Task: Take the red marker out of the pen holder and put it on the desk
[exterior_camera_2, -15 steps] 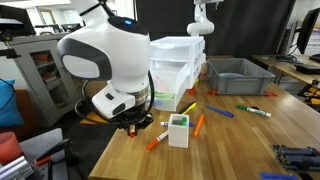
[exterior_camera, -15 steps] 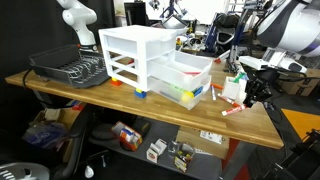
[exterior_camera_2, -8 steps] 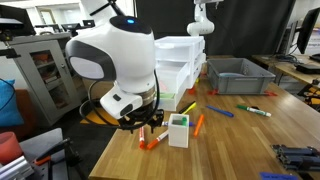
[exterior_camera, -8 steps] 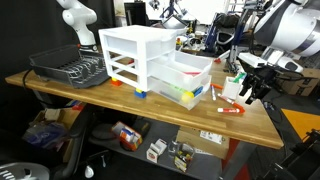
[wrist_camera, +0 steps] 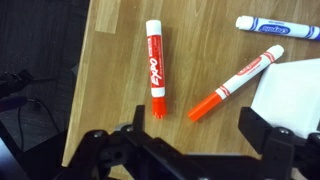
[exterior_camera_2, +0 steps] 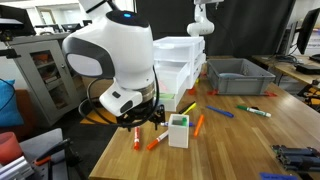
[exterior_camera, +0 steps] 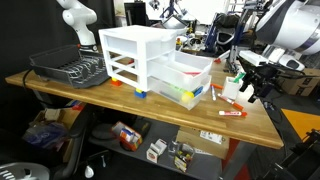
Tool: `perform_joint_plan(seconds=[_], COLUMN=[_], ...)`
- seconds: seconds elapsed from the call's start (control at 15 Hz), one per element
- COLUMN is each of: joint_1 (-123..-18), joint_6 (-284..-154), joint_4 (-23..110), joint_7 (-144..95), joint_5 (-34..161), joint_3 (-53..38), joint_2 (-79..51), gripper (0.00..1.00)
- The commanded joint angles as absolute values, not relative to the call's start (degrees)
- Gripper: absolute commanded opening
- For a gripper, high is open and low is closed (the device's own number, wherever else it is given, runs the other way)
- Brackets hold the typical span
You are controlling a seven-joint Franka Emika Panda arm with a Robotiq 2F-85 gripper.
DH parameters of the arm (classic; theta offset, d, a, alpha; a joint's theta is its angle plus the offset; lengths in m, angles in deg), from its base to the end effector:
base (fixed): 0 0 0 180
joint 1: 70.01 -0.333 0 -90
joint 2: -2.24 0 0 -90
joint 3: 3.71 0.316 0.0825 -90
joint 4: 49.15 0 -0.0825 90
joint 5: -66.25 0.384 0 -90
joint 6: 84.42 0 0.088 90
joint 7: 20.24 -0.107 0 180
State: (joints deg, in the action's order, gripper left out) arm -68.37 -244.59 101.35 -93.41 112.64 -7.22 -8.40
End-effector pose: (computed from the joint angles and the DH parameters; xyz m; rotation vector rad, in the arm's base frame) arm 0.4094 -0.0720 0.1790 -1.4154 2.5671 0.2208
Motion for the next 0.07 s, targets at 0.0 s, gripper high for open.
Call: perform_joint_plan(seconds=[0.0], joint_1=[-68.44], joint_6=[-244.48], joint_4=[101.34], joint_7=[-93.66], joint_5=[112.35], joint_3=[-7.35], joint_2=[-8.33], gripper=[0.95])
